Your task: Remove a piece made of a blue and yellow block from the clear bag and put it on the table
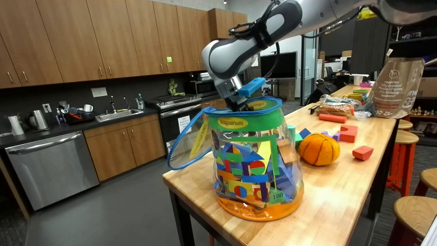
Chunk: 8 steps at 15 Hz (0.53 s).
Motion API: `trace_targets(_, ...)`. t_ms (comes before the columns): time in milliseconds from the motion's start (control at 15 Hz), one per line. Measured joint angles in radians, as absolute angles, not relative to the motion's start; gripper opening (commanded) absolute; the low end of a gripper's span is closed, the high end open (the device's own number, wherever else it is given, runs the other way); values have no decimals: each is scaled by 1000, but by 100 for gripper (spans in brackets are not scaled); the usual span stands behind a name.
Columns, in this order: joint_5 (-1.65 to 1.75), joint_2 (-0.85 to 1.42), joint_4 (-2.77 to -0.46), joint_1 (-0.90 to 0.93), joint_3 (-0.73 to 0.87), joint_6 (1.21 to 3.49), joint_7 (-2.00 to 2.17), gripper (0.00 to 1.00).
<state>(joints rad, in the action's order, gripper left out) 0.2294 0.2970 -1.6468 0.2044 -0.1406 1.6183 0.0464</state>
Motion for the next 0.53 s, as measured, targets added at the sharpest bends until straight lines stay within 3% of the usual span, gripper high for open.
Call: trace_targets(533,269,20,-1784,206,-143,1822,68,0)
